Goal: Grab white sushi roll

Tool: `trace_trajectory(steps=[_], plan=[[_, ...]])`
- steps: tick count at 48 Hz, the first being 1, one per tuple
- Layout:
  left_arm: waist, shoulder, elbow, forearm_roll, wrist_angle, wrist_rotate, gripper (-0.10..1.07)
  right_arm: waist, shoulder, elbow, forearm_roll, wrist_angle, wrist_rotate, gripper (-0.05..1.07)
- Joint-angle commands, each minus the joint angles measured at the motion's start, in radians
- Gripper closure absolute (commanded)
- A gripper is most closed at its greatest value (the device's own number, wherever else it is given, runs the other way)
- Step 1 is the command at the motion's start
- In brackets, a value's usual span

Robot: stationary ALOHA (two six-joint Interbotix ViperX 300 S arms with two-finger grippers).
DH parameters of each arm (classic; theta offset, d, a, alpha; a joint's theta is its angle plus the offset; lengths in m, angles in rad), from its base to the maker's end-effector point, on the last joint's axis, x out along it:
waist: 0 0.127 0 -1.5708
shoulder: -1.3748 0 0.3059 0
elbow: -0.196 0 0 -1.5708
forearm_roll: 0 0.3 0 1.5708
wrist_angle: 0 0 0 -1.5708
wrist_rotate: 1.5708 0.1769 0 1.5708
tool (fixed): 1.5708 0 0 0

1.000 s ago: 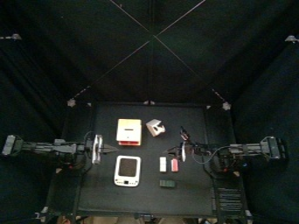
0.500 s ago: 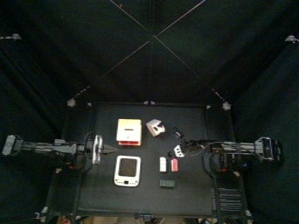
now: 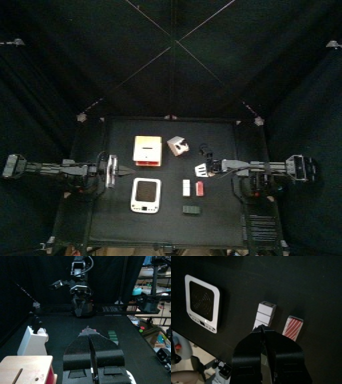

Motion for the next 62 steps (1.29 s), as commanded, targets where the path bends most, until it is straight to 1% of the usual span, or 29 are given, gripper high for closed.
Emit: trace_trajectory(steps=[1, 3, 7, 15, 24, 35, 38, 42, 49, 55, 62], plan=[[0.005, 0.006, -0.012, -0.003, -0.009, -0.002, 0.99, 0.074, 0.025, -0.038, -0.104, 0.002, 0.104, 0.93], [0.005, 0.005, -0.012, -0.006, -0.008, -0.002, 0.99, 0.097, 0.041, -0.040, -0.135, 0.002, 0.152, 0.91], [0.005, 0.005, -0.012, -0.009, -0.008, -0.002, 0.99, 0.135, 0.084, -0.043, -0.181, 0.000, 0.235, 0.84], [0.006, 0.005, -0.012, -0.009, -0.009, -0.002, 0.99, 0.169, 0.152, -0.048, -0.232, -0.021, 0.321, 0.64], [0.008, 0.005, -0.008, -0.009, -0.009, -0.002, 0.99, 0.173, 0.227, -0.069, -0.245, -0.026, 0.328, 0.45], [0.023, 0.005, 0.006, -0.009, -0.008, -0.002, 0.99, 0.178, 0.327, -0.140, -0.285, -0.005, 0.324, 0.21], [0.025, 0.005, 0.006, -0.009, -0.009, -0.003, 0.99, 0.184, 0.351, -0.156, -0.284, 0.000, 0.324, 0.16], [0.023, 0.006, 0.006, -0.009, -0.008, -0.003, 0.99, 0.190, 0.382, -0.169, -0.278, 0.011, 0.324, 0.13], [0.023, 0.005, 0.008, -0.009, -0.008, -0.003, 0.99, 0.195, 0.422, -0.179, -0.245, 0.052, 0.324, 0.13], [0.023, 0.005, 0.008, -0.009, -0.008, -0.003, 0.99, 0.195, 0.426, -0.178, -0.222, 0.089, 0.328, 0.13], [0.025, 0.005, 0.009, -0.009, -0.008, -0.003, 0.99, 0.195, 0.437, -0.189, -0.222, 0.080, 0.328, 0.13]])
